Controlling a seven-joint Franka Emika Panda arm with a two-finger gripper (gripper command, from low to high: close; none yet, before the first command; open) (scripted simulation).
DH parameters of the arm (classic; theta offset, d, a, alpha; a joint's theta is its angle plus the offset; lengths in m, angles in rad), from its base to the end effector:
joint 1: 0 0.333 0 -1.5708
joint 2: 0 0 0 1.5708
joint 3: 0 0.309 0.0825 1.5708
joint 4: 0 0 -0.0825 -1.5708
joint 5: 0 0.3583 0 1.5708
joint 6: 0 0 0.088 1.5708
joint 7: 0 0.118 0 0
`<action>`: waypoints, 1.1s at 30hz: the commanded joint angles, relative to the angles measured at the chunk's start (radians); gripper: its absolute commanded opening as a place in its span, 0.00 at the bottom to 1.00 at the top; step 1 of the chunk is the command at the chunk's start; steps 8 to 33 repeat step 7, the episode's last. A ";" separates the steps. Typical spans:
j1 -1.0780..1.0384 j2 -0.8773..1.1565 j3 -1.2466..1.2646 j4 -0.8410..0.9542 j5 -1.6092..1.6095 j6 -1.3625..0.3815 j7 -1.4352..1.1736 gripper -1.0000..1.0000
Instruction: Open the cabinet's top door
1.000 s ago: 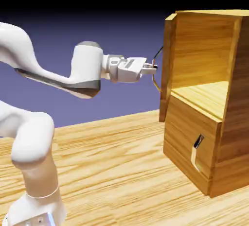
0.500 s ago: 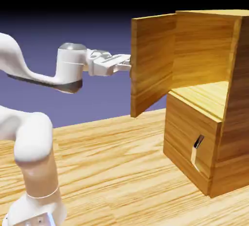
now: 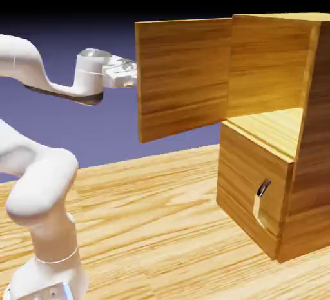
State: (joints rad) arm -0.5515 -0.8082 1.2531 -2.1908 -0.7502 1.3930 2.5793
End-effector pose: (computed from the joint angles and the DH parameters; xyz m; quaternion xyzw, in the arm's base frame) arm 0.2898 0.2567 0.5249 0.3283 -0.6262 0.6751 0.2105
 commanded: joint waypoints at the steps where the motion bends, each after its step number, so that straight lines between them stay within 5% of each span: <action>1: -0.036 0.000 0.031 0.033 0.014 -0.029 -0.004 0.00; 6: -0.199 -0.019 0.158 0.179 0.073 -0.145 -0.029 0.00; 7: -0.199 -0.019 0.158 0.179 0.073 -0.145 -0.029 1.00; 33: -0.199 -0.019 0.158 0.179 0.073 -0.145 -0.029 1.00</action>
